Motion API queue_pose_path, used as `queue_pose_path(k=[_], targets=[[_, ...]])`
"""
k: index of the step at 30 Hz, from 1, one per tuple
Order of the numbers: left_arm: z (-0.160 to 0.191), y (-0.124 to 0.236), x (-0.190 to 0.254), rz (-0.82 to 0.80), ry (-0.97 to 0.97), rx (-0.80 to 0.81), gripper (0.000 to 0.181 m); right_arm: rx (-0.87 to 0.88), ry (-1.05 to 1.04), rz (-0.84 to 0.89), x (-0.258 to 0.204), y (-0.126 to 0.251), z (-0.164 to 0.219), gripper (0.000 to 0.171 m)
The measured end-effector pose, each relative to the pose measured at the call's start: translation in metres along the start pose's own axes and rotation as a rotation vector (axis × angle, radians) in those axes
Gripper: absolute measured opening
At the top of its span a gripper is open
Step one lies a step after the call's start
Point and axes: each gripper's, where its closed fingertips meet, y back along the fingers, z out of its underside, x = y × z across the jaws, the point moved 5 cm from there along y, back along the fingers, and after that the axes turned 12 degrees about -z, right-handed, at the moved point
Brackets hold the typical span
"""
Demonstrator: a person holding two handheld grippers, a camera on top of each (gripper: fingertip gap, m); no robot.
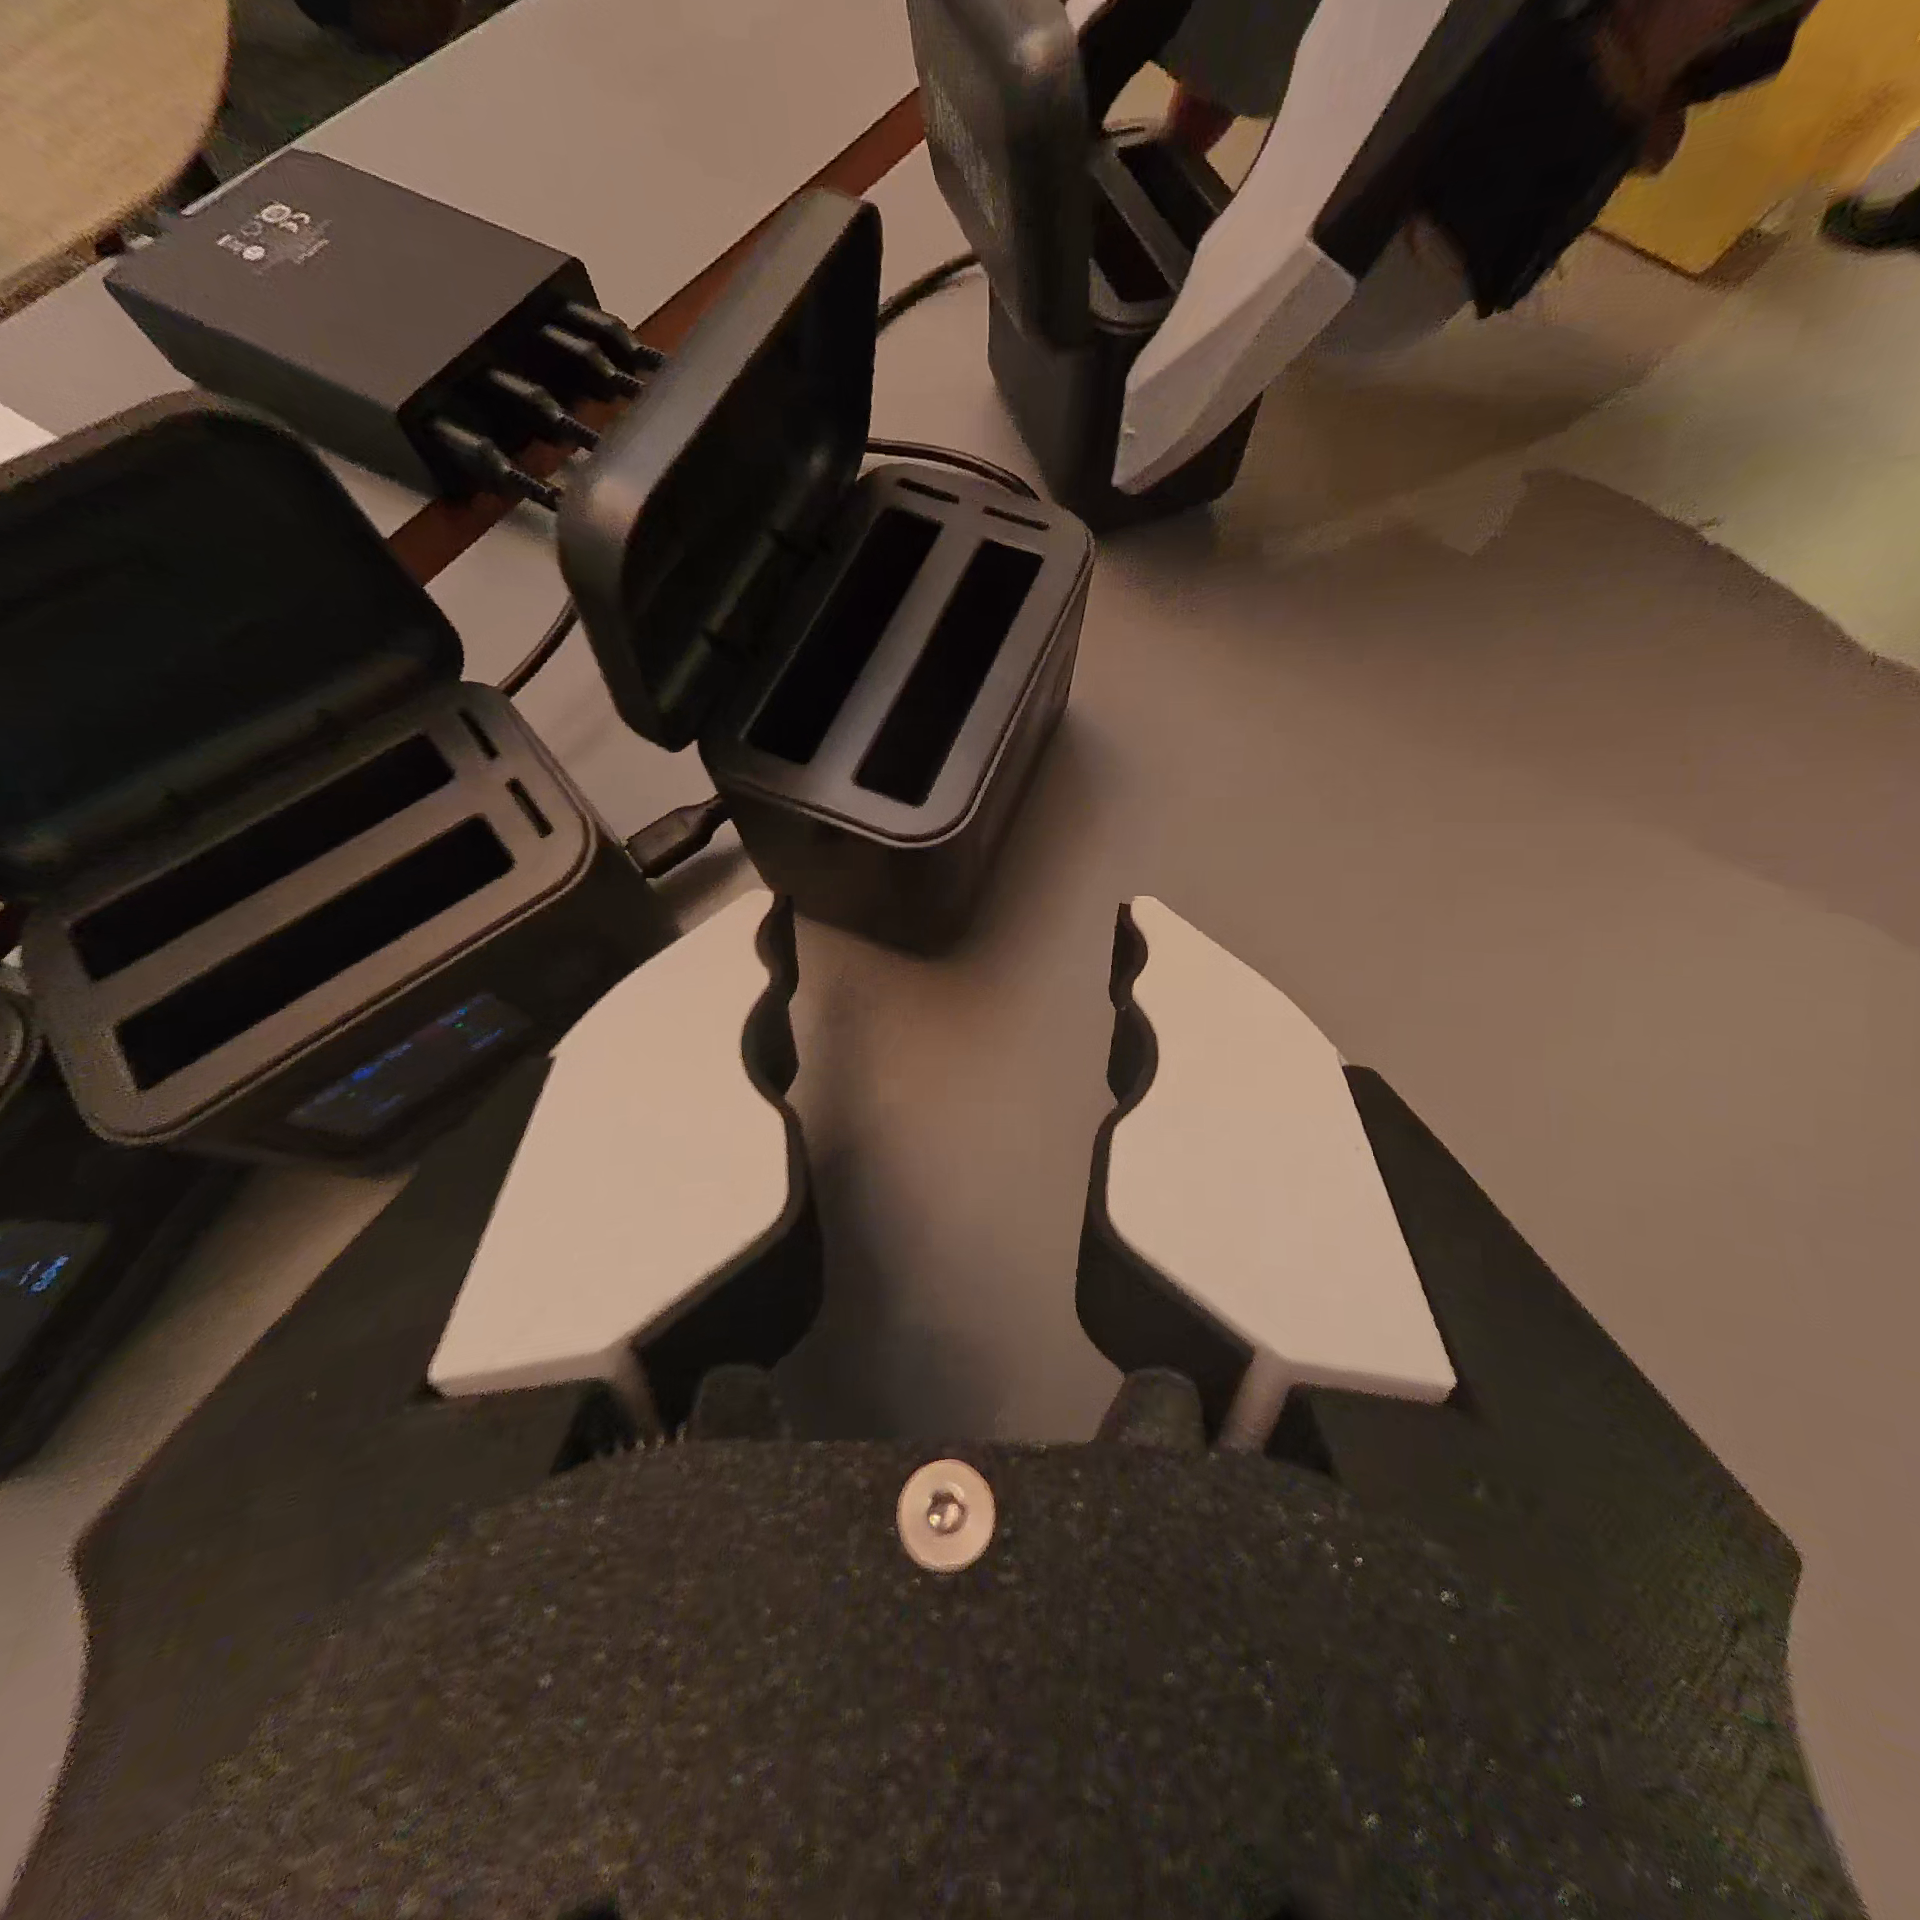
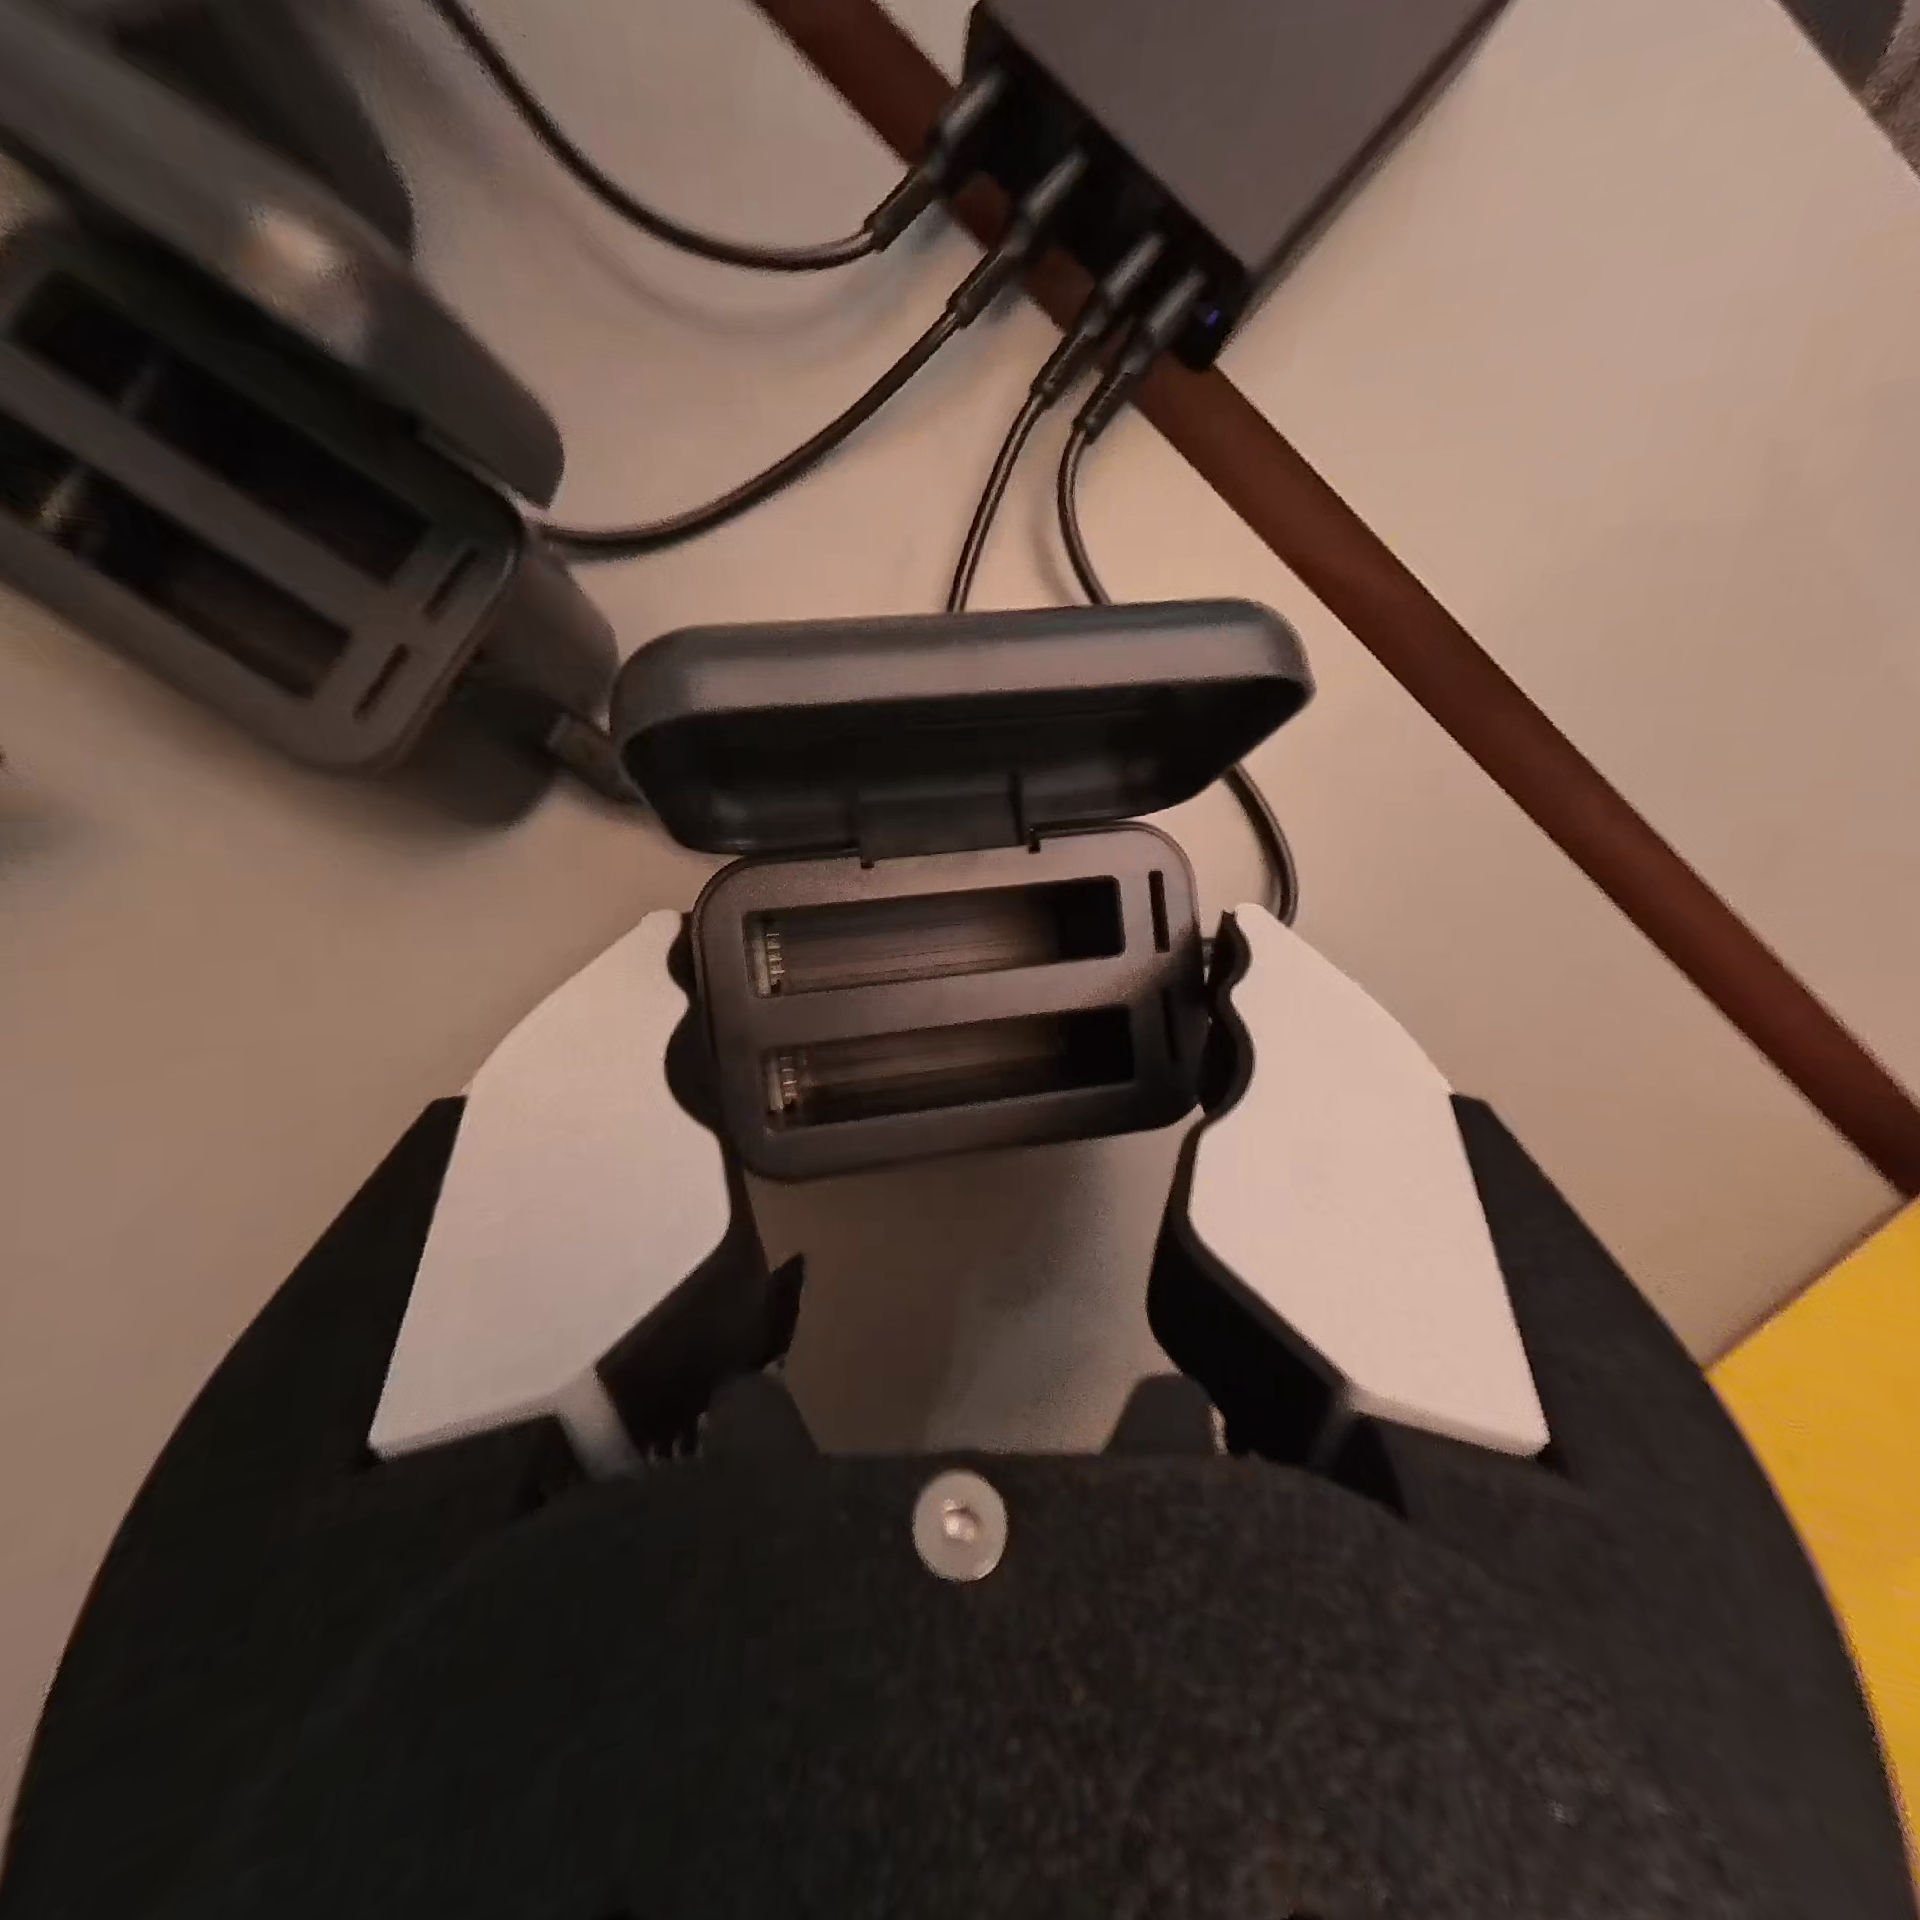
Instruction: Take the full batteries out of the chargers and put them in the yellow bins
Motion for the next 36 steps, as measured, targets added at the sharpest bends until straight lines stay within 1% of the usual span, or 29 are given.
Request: queue_pose_path(k=[4, 8, 12, 15, 17, 19, 22, 23, 25, 26, 27, 28, 29, 30, 33, 36], targets=[[-0.003, 0.004, -0.002, -0.004, 0.026, 0.019, 0.054, 0.065, -0.207, 0.117, -0.006, -0.002, -0.004, 0.092], [-0.006, 0.004, 0.000, -0.026, 0.019, 0.035, 0.055, 0.082, -0.252, 0.250, -0.013, -0.009, -0.006, 0.094], [-0.004, 0.001, 0.002, 0.004, 0.036, 0.034, 0.056, 0.119, -0.254, 0.229, -0.018, -0.005, -0.005, 0.095], [-0.003, 0.003, 0.001, 0.004, 0.025, 0.034, 0.057, 0.173, -0.236, 0.187, -0.026, 0.011, -0.003, 0.096], [-0.002, 0.008, -0.001, 0.006, 0.014, 0.025, 0.056, 0.265, -0.233, 0.159, -0.037, 0.028, -0.007, 0.098], [-0.004, 0.019, -0.007, -0.016, 0.003, 0.034, 0.055, 0.426, -0.182, 0.131, -0.054, 0.048, -0.017, 0.095], [-0.016, 0.049, -0.021, -0.067, 0.019, 0.118, 0.049, 0.695, -0.108, 0.061, -0.090, 0.074, -0.033, 0.090], [-0.022, 0.062, -0.027, -0.088, 0.043, 0.159, 0.046, 0.766, -0.098, 0.039, -0.102, 0.080, -0.035, 0.085], [-0.032, 0.090, -0.037, -0.129, 0.082, 0.255, 0.034, 0.843, -0.076, 0.008, -0.124, 0.082, -0.033, 0.067], [-0.034, 0.105, -0.042, -0.163, 0.093, 0.302, 0.027, 0.846, -0.064, 0.004, -0.133, 0.078, -0.028, 0.057], [-0.034, 0.120, -0.045, -0.200, 0.088, 0.339, 0.020, 0.844, -0.048, -0.002, -0.143, 0.074, -0.022, 0.038], [-0.033, 0.135, -0.050, -0.252, 0.077, 0.370, 0.011, 0.848, -0.027, -0.013, -0.151, 0.071, -0.017, 0.008], [-0.030, 0.152, -0.055, -0.308, 0.061, 0.397, 0.003, 0.849, -0.005, -0.027, -0.159, 0.068, -0.013, 0.000], [-0.025, 0.168, -0.060, -0.359, 0.053, 0.411, 0.000, 0.839, 0.022, -0.034, -0.165, 0.065, -0.009, 0.000], [-0.003, 0.224, -0.078, -0.485, 0.077, 0.433, 0.000, 0.851, 0.106, -0.048, -0.174, 0.067, -0.009, 0.000], [0.027, 0.289, -0.103, -0.615, 0.113, 0.417, 0.000, 0.886, 0.102, -0.087, -0.174, 0.073, -0.011, 0.000]])
